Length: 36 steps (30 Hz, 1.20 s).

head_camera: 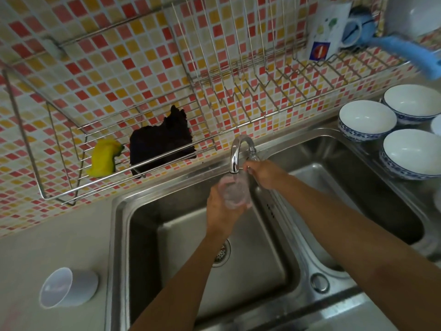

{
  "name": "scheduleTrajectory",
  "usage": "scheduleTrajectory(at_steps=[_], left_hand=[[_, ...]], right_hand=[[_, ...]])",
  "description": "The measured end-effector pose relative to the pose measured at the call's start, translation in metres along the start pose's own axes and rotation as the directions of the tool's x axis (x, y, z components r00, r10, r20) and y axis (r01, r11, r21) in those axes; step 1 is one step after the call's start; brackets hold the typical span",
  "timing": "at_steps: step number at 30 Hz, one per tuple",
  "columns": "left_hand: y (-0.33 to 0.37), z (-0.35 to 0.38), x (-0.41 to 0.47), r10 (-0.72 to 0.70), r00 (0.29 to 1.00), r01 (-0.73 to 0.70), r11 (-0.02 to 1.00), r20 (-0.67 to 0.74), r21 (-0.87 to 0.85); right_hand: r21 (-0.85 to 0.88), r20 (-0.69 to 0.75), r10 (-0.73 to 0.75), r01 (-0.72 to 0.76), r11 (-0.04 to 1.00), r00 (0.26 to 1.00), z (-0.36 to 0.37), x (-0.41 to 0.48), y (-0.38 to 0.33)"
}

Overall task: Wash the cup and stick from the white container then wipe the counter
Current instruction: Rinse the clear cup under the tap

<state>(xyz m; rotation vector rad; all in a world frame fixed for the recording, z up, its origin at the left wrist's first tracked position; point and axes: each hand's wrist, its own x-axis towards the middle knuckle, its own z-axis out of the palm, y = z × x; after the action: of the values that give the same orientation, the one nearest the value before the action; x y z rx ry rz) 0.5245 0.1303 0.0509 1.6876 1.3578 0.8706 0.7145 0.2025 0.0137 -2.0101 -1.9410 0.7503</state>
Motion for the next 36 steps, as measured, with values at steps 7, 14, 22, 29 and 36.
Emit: scheduleTrajectory(at_steps=[7,14,22,29,36], left_hand=[[0.006,0.001,0.002,-0.023,0.999,0.024,1.000,0.030,-0.007],[0.012,-0.006,0.002,-0.017,0.998,0.013,0.998,-0.060,-0.054],[0.012,0.000,-0.002,0.000,1.000,-0.001,0.999,-0.010,-0.051],[0.009,-0.002,0.000,0.018,1.000,-0.020,0.997,-0.019,-0.069],[-0.012,-0.009,-0.005,0.024,1.000,-0.023,0.999,-0.020,0.036]], right_hand=[[0.217,-0.316,0.156,-0.089,0.972,0.936,0.012,0.000,-0.005],[0.473,-0.417,0.321,-0.098,0.875,0.850,0.012,-0.001,-0.002],[0.502,-0.363,0.325,-0.110,0.858,0.873,0.009,0.003,0.002],[0.676,-0.250,0.394,-0.132,0.725,0.884,0.003,0.000,-0.006],[0.398,-0.325,0.240,-0.098,0.912,0.915,0.036,-0.053,0.004]])
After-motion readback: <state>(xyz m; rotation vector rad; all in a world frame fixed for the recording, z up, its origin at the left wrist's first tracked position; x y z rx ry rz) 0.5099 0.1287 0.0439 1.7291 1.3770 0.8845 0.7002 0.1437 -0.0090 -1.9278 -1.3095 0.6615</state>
